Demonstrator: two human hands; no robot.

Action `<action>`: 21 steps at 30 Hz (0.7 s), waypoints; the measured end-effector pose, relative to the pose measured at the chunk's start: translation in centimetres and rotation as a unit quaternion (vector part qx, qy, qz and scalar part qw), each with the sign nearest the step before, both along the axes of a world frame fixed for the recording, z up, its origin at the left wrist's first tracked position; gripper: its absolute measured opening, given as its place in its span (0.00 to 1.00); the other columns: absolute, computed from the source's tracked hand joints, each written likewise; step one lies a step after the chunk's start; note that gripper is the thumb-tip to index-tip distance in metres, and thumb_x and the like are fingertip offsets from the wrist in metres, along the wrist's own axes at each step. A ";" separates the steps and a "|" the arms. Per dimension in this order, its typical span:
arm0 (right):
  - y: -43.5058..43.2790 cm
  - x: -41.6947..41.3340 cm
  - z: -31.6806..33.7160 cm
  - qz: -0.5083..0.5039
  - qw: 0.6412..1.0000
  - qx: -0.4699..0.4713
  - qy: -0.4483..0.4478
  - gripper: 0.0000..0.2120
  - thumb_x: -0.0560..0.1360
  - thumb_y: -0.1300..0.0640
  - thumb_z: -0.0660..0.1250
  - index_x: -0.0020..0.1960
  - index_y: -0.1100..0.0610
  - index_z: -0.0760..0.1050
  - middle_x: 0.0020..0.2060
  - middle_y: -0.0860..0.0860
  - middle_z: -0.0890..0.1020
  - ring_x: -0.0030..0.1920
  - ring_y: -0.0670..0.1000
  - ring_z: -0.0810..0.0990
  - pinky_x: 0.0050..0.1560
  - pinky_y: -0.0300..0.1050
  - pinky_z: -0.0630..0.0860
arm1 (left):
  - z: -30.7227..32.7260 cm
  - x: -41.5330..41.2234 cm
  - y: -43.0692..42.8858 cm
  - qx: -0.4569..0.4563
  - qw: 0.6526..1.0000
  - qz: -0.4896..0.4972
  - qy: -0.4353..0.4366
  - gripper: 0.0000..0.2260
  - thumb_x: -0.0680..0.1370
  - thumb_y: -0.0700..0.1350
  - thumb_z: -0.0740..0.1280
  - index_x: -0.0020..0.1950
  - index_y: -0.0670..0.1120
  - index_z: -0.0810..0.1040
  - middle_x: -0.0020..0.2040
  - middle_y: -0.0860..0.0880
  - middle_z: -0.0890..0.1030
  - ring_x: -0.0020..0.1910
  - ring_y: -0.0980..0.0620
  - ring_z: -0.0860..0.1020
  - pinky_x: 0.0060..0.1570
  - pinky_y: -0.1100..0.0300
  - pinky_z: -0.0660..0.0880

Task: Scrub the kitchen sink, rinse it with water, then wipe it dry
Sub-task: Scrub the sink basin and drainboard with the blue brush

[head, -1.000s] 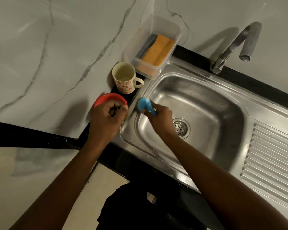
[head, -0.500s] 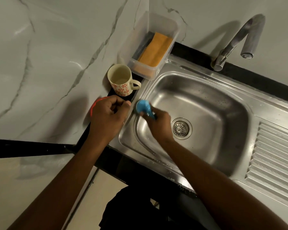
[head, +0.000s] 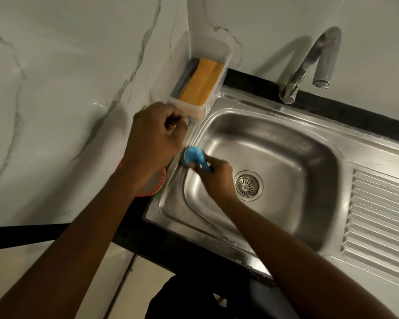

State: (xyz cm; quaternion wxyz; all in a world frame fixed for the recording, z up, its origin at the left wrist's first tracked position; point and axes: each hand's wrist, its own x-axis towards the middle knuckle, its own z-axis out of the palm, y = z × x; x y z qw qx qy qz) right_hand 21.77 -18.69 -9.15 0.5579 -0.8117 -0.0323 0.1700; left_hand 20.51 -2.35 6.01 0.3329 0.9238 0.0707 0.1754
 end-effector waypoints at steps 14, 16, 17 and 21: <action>-1.8 -1.1 4.8 0.170 0.981 -0.096 -0.007 0.24 0.76 0.47 0.77 0.71 0.48 0.80 0.39 0.41 0.81 0.31 0.31 0.77 0.32 0.26 0.68 | -0.4 7.1 2.0 0.129 0.987 -0.067 0.069 0.14 0.79 0.47 0.72 0.64 0.46 0.83 0.62 0.47 0.82 0.57 0.49 0.81 0.52 0.61 0.73; -1.2 -0.2 7.0 0.157 0.983 -0.088 -0.037 0.23 0.77 0.48 0.77 0.70 0.46 0.80 0.37 0.42 0.81 0.30 0.34 0.77 0.31 0.27 0.68 | -0.2 7.1 2.2 0.124 0.987 -0.069 0.080 0.14 0.79 0.48 0.72 0.64 0.47 0.83 0.62 0.48 0.82 0.58 0.49 0.81 0.53 0.61 0.73; -0.7 -0.1 8.1 0.160 0.982 -0.080 -0.060 0.22 0.77 0.47 0.76 0.70 0.45 0.80 0.39 0.42 0.83 0.30 0.36 0.78 0.32 0.28 0.68 | 0.0 7.0 2.4 0.123 0.986 -0.069 0.084 0.14 0.79 0.48 0.72 0.64 0.47 0.83 0.62 0.48 0.82 0.58 0.49 0.81 0.54 0.61 0.74; 2.2 -1.0 10.7 0.256 0.948 -0.108 -0.153 0.22 0.79 0.48 0.74 0.72 0.45 0.78 0.52 0.46 0.87 0.38 0.43 0.80 0.40 0.32 0.70 | 1.4 6.5 2.6 0.121 0.988 -0.062 0.077 0.13 0.81 0.49 0.71 0.64 0.46 0.83 0.61 0.48 0.83 0.57 0.51 0.81 0.52 0.62 0.72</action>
